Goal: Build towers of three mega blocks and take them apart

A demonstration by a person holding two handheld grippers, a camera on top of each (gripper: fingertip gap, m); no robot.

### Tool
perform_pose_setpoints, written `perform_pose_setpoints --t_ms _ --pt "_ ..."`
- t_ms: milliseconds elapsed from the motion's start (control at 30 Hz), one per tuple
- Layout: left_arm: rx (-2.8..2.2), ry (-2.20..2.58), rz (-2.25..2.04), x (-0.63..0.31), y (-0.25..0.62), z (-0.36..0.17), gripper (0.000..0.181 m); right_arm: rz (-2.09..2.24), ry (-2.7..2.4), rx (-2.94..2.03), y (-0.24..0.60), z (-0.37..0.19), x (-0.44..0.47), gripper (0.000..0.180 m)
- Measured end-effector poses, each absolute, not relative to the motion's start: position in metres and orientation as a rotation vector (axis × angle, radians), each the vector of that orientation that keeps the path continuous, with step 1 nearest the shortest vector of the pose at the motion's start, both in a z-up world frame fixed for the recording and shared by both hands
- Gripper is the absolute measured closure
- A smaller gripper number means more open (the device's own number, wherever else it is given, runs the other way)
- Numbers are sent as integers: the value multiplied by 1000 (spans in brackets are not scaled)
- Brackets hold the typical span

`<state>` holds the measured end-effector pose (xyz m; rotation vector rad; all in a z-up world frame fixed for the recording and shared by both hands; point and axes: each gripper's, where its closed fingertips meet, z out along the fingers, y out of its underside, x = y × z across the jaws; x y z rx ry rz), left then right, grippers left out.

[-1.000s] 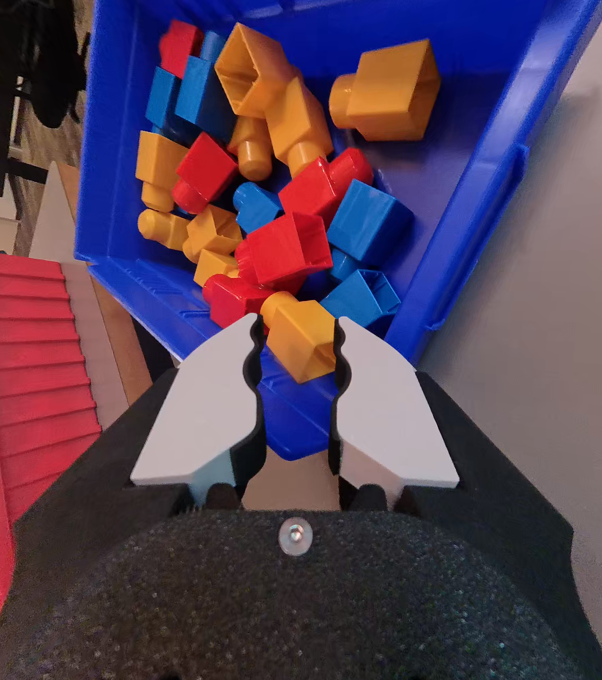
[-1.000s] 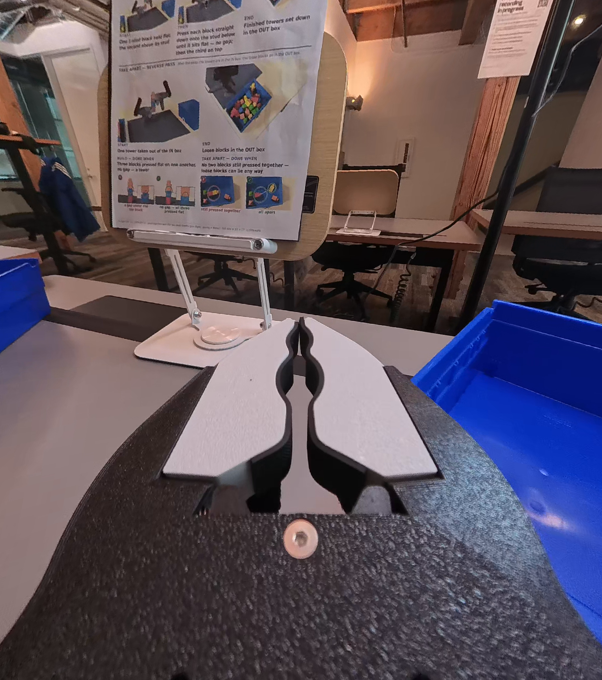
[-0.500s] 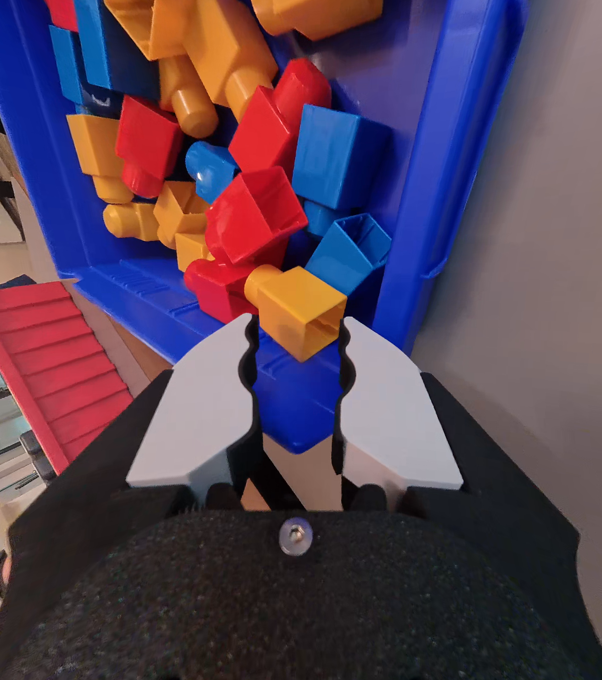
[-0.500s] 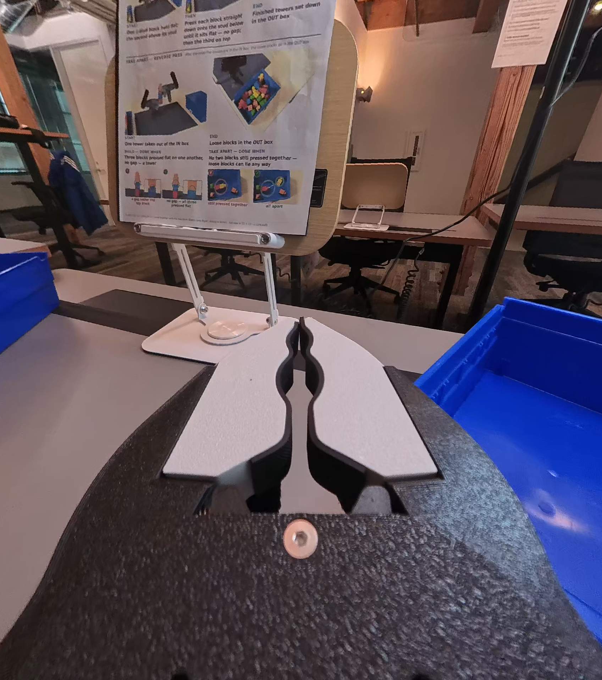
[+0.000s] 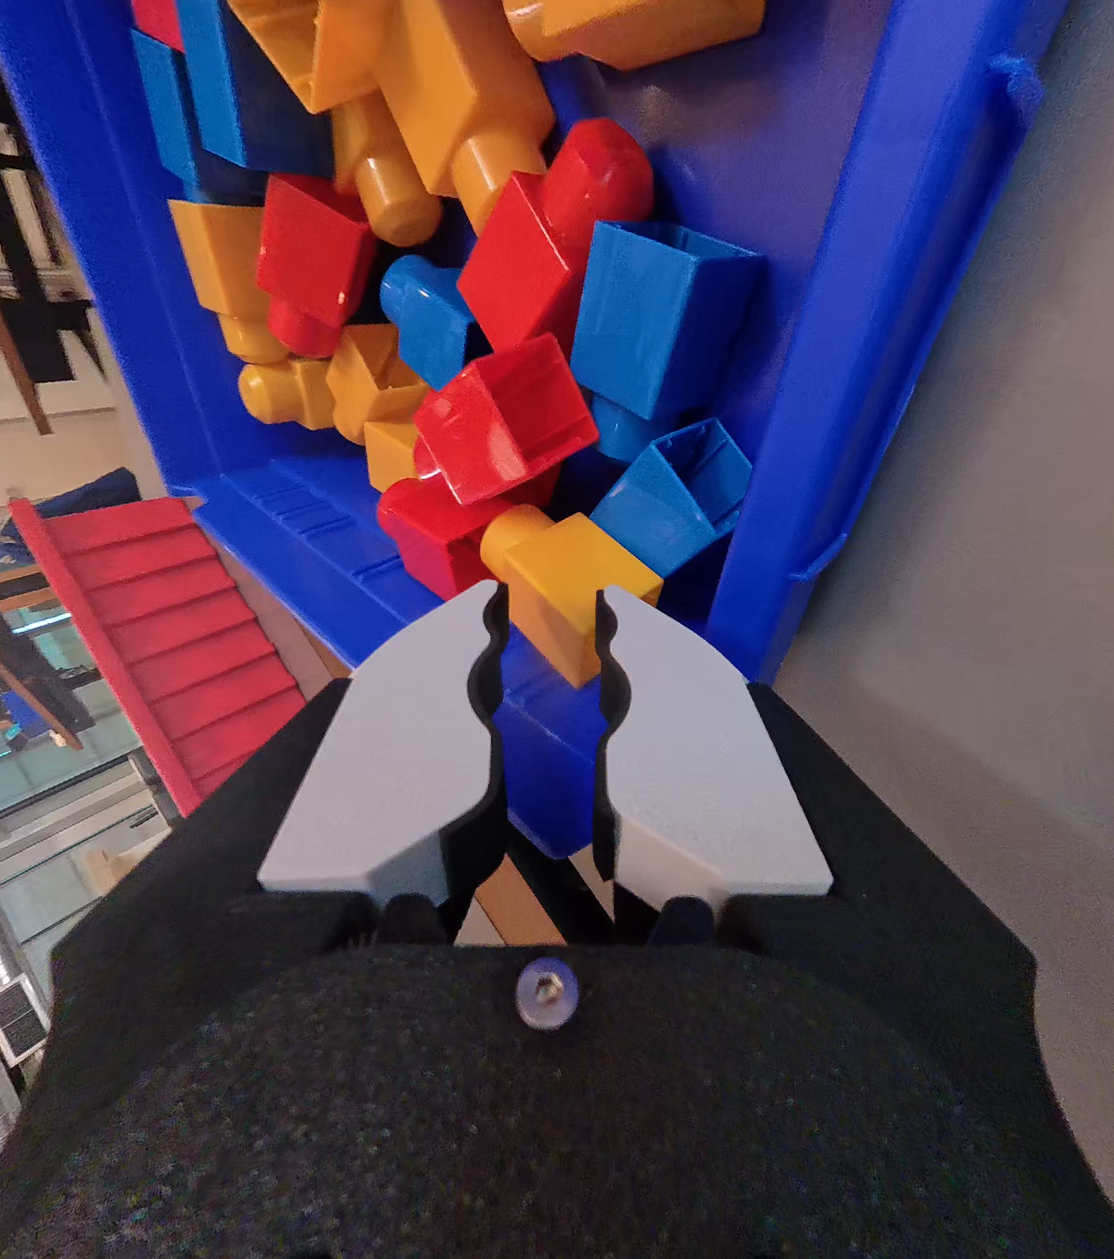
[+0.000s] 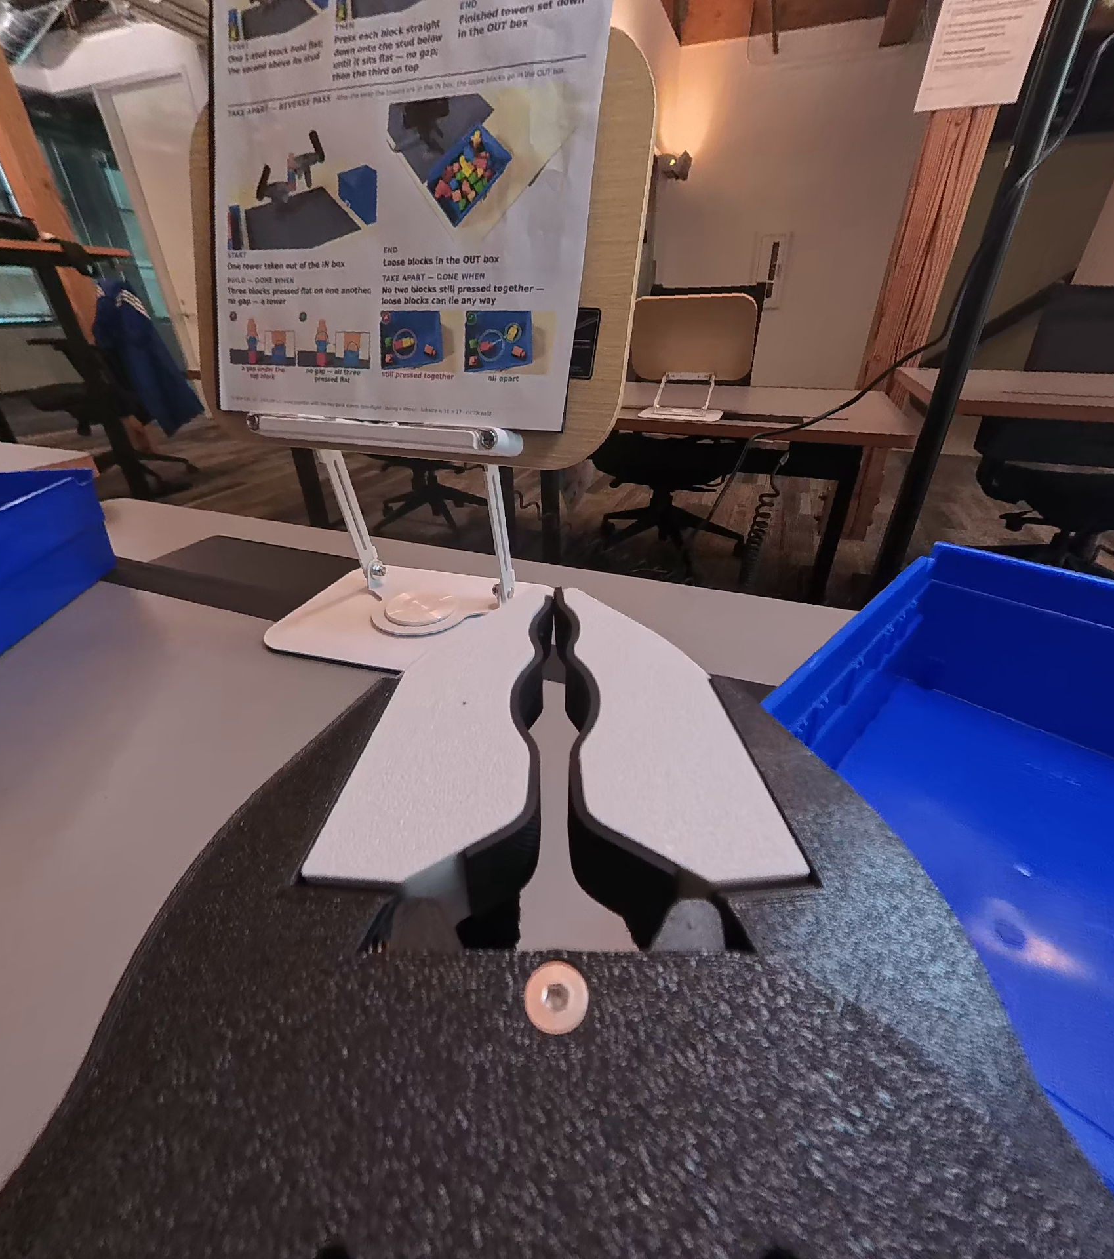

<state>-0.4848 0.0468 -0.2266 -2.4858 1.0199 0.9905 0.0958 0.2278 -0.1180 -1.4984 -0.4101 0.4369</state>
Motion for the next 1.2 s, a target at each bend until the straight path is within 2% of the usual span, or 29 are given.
perform_pose_setpoints --t_ms 200,300,433,500,800,967,1200 --pt "-2728 1200 1029 -489 32 -232 143 452 -426 -1526 230 -127 88 179" --pt "-2755 1288 1159 -503 33 -237 143 450 -439 -1546 231 -135 84 179" --pt "-2740 1257 1206 -509 37 -238 155 434 -467 -1557 230 -141 79 179" --pt "-2629 1214 1243 -509 47 -229 176 436 -467 -1558 231 -141 78 179" --pt "-2328 819 1122 -490 60 -181 179 459 -448 -1524 226 -127 80 179" --pt "-1978 549 697 -427 68 -120 179 494 -462 -1494 220 -118 76 179" --pt "-1464 475 -89 -259 67 -45 179 649 -589 -1369 188 -87 48 179"
